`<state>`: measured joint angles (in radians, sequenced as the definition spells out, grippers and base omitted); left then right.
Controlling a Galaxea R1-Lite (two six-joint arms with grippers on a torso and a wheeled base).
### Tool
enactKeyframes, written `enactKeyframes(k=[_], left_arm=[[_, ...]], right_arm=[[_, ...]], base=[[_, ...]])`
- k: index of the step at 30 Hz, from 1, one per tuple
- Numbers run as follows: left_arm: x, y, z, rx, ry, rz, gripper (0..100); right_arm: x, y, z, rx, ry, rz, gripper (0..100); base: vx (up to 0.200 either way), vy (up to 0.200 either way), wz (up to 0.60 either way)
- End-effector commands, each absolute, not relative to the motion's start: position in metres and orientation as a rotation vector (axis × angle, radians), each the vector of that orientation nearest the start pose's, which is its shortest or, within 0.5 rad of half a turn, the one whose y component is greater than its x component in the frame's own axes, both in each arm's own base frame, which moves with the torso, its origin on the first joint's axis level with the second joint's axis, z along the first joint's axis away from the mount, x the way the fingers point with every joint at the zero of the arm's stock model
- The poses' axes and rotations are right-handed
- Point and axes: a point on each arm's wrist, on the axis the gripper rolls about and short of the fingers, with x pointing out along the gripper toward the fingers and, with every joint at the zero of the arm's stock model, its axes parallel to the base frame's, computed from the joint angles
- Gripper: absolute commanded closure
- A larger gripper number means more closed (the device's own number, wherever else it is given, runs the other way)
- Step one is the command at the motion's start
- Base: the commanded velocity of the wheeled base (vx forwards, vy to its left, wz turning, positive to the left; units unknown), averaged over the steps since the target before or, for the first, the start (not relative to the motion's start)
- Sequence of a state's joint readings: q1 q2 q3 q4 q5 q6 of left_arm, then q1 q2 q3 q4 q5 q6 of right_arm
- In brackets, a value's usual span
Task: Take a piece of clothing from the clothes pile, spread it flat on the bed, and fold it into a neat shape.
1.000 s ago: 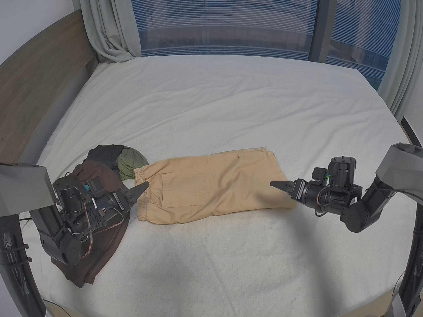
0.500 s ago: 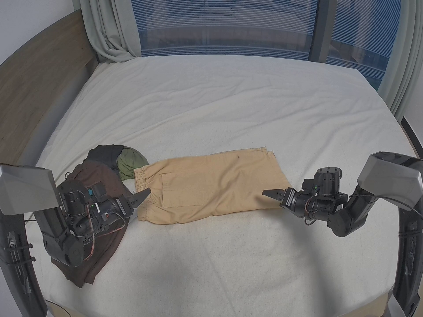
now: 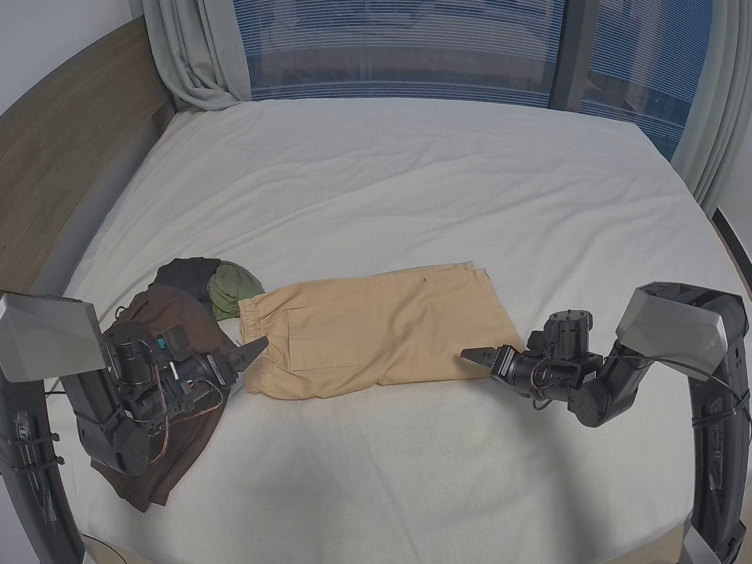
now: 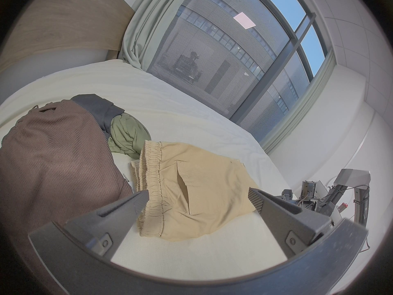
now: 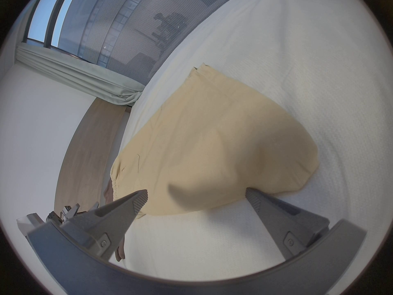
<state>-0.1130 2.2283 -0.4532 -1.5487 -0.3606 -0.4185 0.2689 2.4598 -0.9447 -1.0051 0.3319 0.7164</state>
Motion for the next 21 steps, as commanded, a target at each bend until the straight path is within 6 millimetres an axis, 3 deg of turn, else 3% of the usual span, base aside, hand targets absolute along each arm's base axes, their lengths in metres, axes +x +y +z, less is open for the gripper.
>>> enactKeyframes(k=[1, 9, 21], left_arm=[[0.318, -0.042, 0.028, -0.438, 0.322, -0.413, 0], [0.318, -0.041, 0.028, -0.439, 0.321, -0.41, 0], [0.318, -0.041, 0.028, -0.441, 0.322, -0.41, 0]], right_arm=[[0.387, 0.114, -0.036, 0.694, 0.734, 0.364, 0], [0.383, 0.114, -0.031, 0.692, 0.748, 0.359, 0], [0.412, 0.131, -0.053, 0.728, 0.657, 0.343, 0]], base=[[0.0, 0.0, 0.0], [0.0, 0.0, 0.0], [0.0, 0.0, 0.0]])
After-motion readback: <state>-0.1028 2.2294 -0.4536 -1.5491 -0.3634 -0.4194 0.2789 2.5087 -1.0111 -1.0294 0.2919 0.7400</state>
